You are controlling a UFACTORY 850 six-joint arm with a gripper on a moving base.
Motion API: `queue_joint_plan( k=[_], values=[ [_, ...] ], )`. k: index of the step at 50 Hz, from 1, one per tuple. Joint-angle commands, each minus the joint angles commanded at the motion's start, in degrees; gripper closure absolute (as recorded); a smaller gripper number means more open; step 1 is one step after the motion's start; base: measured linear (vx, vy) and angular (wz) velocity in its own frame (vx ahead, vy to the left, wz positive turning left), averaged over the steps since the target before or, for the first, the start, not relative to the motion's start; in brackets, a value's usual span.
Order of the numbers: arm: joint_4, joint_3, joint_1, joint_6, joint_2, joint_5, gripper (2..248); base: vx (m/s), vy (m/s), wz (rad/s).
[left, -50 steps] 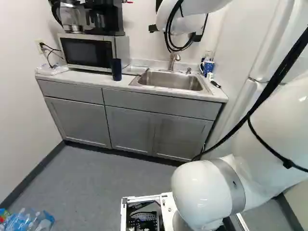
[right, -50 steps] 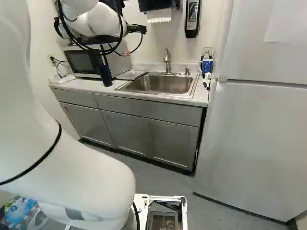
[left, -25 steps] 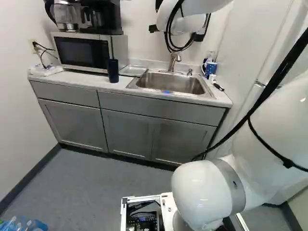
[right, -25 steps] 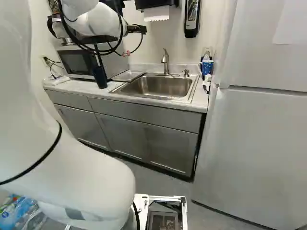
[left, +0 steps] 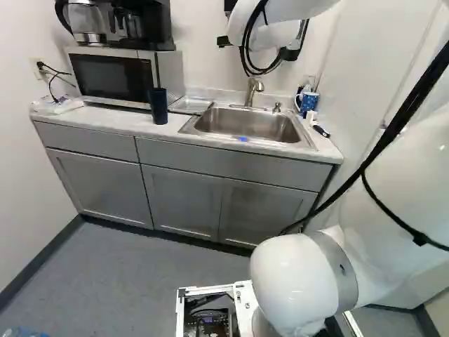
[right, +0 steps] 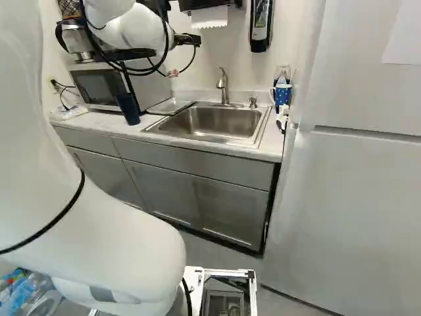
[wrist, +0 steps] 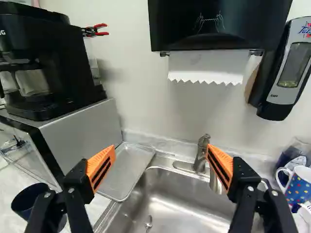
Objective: Rinse the cup and place it in the tray
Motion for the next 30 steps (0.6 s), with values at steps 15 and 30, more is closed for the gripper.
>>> queue_joint_plan(
  k=[15,30],
  values=[
    [0.00,0.00,0.00,0.00,0.00,0.00,3,0.059,-0.002,0.000],
    [0.00,0.00,0.00,0.00,0.00,0.00,3,0.042,0.000,0.001]
  ],
)
